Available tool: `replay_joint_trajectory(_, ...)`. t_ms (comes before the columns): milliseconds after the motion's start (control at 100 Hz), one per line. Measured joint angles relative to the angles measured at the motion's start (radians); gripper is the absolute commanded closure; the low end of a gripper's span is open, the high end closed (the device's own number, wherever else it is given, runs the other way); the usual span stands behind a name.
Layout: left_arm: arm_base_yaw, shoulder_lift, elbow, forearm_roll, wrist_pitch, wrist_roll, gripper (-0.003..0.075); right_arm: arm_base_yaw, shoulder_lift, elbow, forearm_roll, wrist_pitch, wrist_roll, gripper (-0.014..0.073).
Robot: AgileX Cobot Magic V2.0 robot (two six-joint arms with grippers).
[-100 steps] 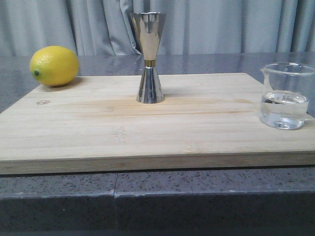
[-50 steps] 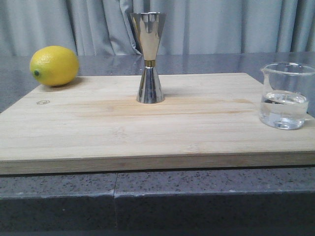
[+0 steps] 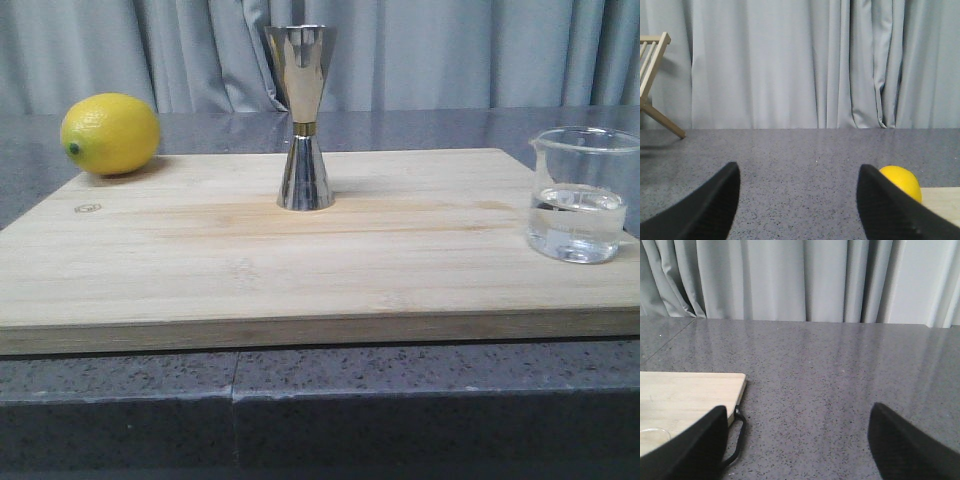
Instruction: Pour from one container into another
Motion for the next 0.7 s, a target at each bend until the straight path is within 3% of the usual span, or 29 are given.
replay_joint_trajectory(700,0.001,0.005,-0.006,0.000,0.007,0.000,0.0181,0.000,0.004,-0.025,0.000,0.046,0.000,0.0048)
